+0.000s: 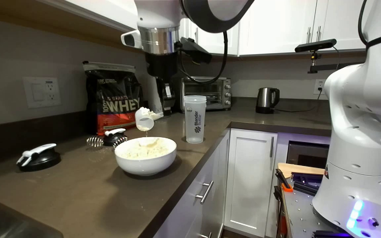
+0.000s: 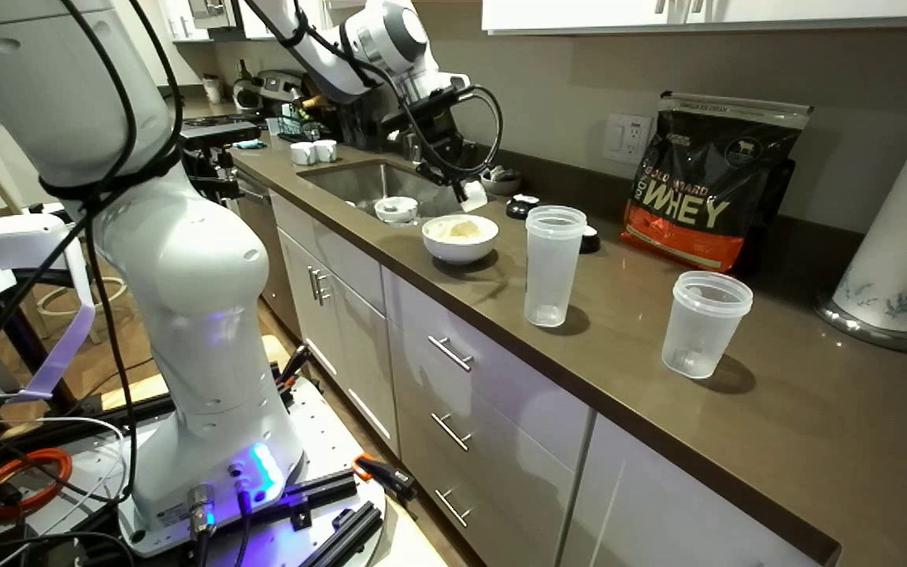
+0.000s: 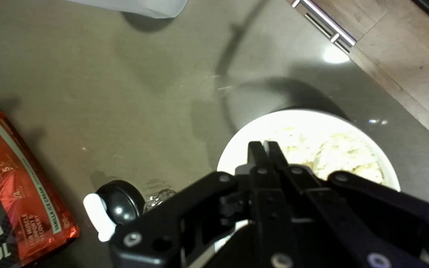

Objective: Take one scoop of the contents in the white bowl and put into the clear cup at the left

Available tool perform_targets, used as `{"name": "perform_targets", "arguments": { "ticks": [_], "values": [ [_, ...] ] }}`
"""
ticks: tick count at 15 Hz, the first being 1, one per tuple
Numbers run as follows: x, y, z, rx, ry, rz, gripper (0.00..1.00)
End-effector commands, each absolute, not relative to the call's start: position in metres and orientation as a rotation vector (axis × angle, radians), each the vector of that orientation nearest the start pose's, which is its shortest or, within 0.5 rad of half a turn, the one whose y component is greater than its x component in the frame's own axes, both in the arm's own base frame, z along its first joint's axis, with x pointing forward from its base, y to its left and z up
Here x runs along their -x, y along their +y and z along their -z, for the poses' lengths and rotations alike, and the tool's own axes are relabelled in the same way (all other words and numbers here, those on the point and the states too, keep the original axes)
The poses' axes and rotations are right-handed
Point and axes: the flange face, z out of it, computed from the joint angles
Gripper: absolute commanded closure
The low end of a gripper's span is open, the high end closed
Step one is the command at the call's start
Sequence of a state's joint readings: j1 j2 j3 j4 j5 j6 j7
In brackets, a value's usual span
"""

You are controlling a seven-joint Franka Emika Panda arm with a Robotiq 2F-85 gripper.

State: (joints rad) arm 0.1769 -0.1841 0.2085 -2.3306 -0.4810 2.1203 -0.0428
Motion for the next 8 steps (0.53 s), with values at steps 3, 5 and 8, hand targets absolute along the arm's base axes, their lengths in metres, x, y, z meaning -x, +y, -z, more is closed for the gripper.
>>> {"name": "perform_targets", "arguments": {
  "ticks": [3, 5, 8],
  "values": [
    [-0.435, 0.167, -0.389, 3.36, -1.237, 0.011, 0.99],
    [-0.439, 0.165, -0.395, 3.368, -1.231, 0.031, 0.99],
    [-0.446, 0.16, -0.419, 3.404, -1.208, 0.124, 0.99]
  ]
}}
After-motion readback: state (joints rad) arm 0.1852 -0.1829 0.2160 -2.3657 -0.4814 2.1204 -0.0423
